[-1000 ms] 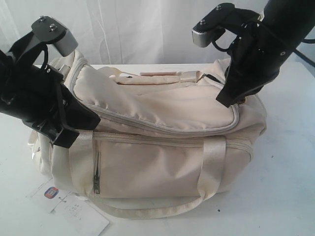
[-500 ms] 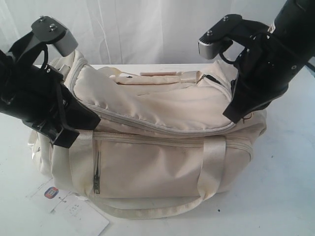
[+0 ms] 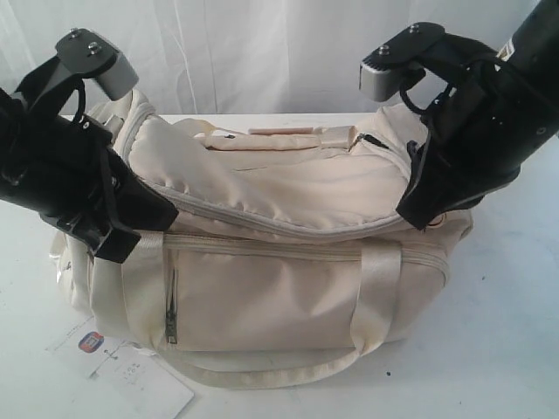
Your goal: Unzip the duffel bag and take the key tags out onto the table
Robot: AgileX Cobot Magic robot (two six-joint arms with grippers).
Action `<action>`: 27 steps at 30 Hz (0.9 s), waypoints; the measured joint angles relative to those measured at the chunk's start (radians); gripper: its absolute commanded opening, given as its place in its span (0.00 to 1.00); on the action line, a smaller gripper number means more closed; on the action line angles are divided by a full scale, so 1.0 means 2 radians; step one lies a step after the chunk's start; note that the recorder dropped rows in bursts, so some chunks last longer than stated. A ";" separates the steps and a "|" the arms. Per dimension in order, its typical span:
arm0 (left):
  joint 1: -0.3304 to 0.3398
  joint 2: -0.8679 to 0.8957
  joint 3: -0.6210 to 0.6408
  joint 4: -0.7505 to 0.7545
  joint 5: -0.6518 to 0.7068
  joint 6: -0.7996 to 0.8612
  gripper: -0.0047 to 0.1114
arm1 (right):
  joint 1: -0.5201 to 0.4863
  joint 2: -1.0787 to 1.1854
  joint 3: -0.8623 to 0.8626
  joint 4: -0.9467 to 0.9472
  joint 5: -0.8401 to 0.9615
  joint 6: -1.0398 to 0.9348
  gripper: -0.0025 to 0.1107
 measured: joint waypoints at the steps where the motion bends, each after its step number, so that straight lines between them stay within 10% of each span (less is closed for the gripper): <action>1: 0.000 0.000 0.000 0.000 0.000 0.000 0.04 | 0.000 -0.001 0.003 0.001 -0.001 0.000 0.02; 23: 0.000 0.000 0.000 0.000 0.000 0.000 0.04 | 0.000 0.004 0.030 0.124 -0.004 -0.050 0.03; 27: 0.000 0.000 0.000 0.000 0.000 0.000 0.04 | 0.000 0.014 0.030 0.125 -0.004 -0.050 0.18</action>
